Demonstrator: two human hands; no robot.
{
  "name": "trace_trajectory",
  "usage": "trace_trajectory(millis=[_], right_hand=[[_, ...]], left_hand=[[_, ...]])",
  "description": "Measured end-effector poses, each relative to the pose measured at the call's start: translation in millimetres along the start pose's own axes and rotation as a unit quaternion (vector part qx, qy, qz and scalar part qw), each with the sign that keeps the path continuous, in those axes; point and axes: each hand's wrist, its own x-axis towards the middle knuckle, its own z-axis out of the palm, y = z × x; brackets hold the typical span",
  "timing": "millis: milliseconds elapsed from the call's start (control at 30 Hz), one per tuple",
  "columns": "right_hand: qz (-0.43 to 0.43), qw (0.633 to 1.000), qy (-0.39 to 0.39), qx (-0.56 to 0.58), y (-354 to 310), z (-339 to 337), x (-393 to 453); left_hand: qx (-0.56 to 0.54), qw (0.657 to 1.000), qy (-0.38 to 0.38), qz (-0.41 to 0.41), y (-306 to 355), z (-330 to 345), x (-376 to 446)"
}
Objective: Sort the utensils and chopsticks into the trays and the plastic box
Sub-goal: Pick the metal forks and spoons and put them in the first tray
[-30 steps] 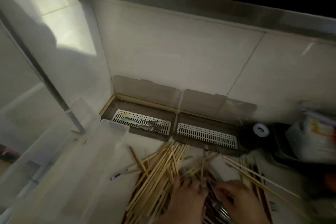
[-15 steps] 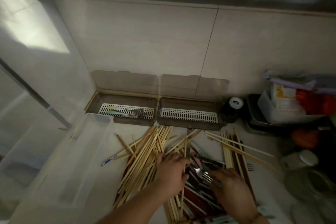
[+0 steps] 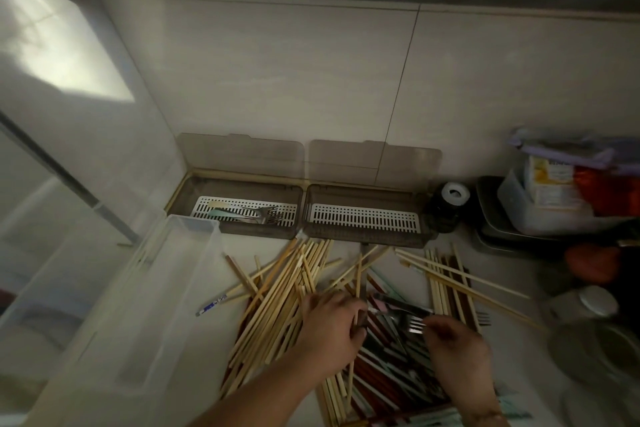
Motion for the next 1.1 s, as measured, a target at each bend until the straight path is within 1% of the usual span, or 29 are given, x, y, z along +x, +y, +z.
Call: trace_trajectory(millis=[133, 233, 267, 300, 333, 367, 400, 433, 467, 500, 567, 600, 633, 700, 733, 800, 867, 933, 1100], right_hand=[[0.041, 0.995, 0.077, 0.048, 0.2, -34.0, 2.7], [0.057, 0.989, 0.116, 0.07, -3.2, -63.2, 7.2], [0.06, 0.987, 0.126, 0.082, -4.0, -70.6, 8.4], [0.063, 0.985, 0.131, 0.092, -4.4, -75.5, 9.4], [0.065, 0.984, 0.129, 0.102, -6.8, -77.5, 9.9], [0.06, 0.985, 0.124, 0.108, -9.3, -76.7, 9.7], [0.048, 0.987, 0.113, 0.108, -13.1, -74.4, 8.8], [0.037, 0.988, 0.101, 0.108, -17.4, -70.7, 7.4], [0.026, 0.99, 0.087, 0.11, -22.5, -65.9, 5.7], [0.014, 0.991, 0.069, 0.113, -27.0, -60.3, 4.2], [-0.008, 0.993, 0.034, 0.114, -33.7, -47.3, 1.6], [-0.019, 0.993, 0.019, 0.118, -36.6, -40.3, 0.2], [-0.029, 0.992, 0.007, 0.121, -38.9, -33.5, -0.6], [-0.042, 0.993, -0.01, 0.114, -45.2, -21.0, -1.1], [-0.043, 0.993, -0.012, 0.111, -48.1, -15.9, 0.0], [-0.037, 0.993, -0.011, 0.114, -53.5, -7.1, 4.0], [-0.031, 0.994, -0.022, 0.105, -59.1, 1.4, 7.9], [-0.027, 0.994, -0.033, 0.103, -65.3, 9.0, 10.9], [-0.037, 0.989, -0.029, 0.138, -84.6, 26.8, 16.4]], left_hand=[[-0.017, 1.0, 0.004, -0.008, -0.2, -2.3, 0.8], [0.006, 0.999, 0.042, -0.005, -0.5, 0.3, 0.1], [-0.004, 0.998, 0.057, -0.002, 1.7, -0.4, -0.3], [-0.045, 0.997, 0.062, 0.0, 5.6, -2.2, -0.1], [-0.127, 0.99, 0.053, -0.006, 9.9, -4.5, 0.7], [-0.243, 0.969, 0.026, -0.025, 14.8, -8.4, 1.6], [-0.368, 0.929, -0.005, -0.045, 19.9, -12.8, 3.1], [-0.466, 0.882, -0.019, -0.064, 22.9, -17.0, 5.2], [-0.527, 0.846, -0.012, -0.082, 23.6, -21.0, 7.7], [-0.557, 0.825, 0.007, -0.096, 22.1, -25.9, 9.6], [-0.581, 0.805, 0.039, -0.111, 14.2, -33.9, 10.1], [-0.582, 0.803, 0.049, -0.12, 8.8, -36.3, 9.8], [-0.566, 0.811, 0.062, -0.133, 2.9, -37.7, 9.7], [-0.495, 0.847, 0.115, -0.153, -10.1, -40.3, 6.4], [-0.467, 0.857, 0.15, -0.155, -17.0, -40.1, 4.6], [-0.453, 0.857, 0.188, -0.157, -28.5, -42.6, 0.7], [-0.436, 0.866, 0.177, -0.171, -40.2, -45.7, -1.9], [-0.398, 0.886, 0.155, -0.182, -53.9, -47.4, -3.6], [-0.406, 0.884, 0.118, -0.197, -81.2, -59.7, -2.1]])
